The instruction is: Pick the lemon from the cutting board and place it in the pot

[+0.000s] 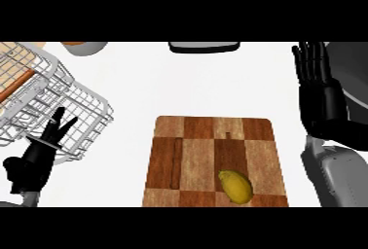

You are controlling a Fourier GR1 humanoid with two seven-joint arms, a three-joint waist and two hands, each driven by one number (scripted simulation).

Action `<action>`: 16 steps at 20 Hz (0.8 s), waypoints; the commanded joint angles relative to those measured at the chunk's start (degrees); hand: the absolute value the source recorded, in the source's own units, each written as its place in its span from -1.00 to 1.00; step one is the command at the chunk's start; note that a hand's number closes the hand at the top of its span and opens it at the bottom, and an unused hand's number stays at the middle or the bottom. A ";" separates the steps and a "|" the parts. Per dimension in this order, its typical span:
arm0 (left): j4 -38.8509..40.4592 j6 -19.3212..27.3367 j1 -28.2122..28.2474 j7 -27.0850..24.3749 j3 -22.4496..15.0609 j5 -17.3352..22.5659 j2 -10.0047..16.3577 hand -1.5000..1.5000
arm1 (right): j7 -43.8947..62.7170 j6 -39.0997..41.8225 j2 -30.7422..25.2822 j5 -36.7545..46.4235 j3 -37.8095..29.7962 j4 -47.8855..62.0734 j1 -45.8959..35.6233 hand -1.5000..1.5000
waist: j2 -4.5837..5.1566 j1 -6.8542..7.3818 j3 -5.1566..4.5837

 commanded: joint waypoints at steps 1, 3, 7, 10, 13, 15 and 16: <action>-2.15 2.04 -0.81 3.40 0.42 -2.25 2.30 0.00 | 0.76 2.09 -0.50 -1.18 0.08 1.00 4.07 1.00 | 1.29 0.17 -2.66; 1.04 1.33 0.63 1.54 2.25 -1.48 3.19 0.00 | 9.24 7.52 -5.00 -2.08 2.44 3.37 8.09 1.00 | 1.36 0.03 -2.78; 1.03 3.38 0.93 4.47 1.60 -2.10 3.23 0.00 | 7.35 8.90 -22.63 18.10 7.30 4.32 8.95 1.00 | 0.63 -0.80 -4.13; -0.08 4.00 0.56 8.32 2.81 -1.26 4.32 0.00 | -4.70 -0.22 -17.69 22.72 7.99 0.37 19.82 -1.00 | 0.88 -2.09 -2.64; -0.36 4.06 0.24 10.42 1.77 -2.52 3.05 0.00 | -12.99 -1.44 -16.82 18.46 5.76 -6.87 31.81 -1.00 | 1.11 -1.70 -2.72; 0.18 1.80 1.74 8.78 3.69 -2.35 3.48 0.00 | -13.37 1.73 -18.30 16.37 4.83 -11.53 36.02 -1.00 | 1.22 -0.74 -2.78; -6.40 4.11 2.30 13.34 3.67 -3.07 4.15 0.00 | -6.70 2.19 -18.51 18.80 6.30 -15.52 35.85 -1.00 | 1.18 -0.26 -2.77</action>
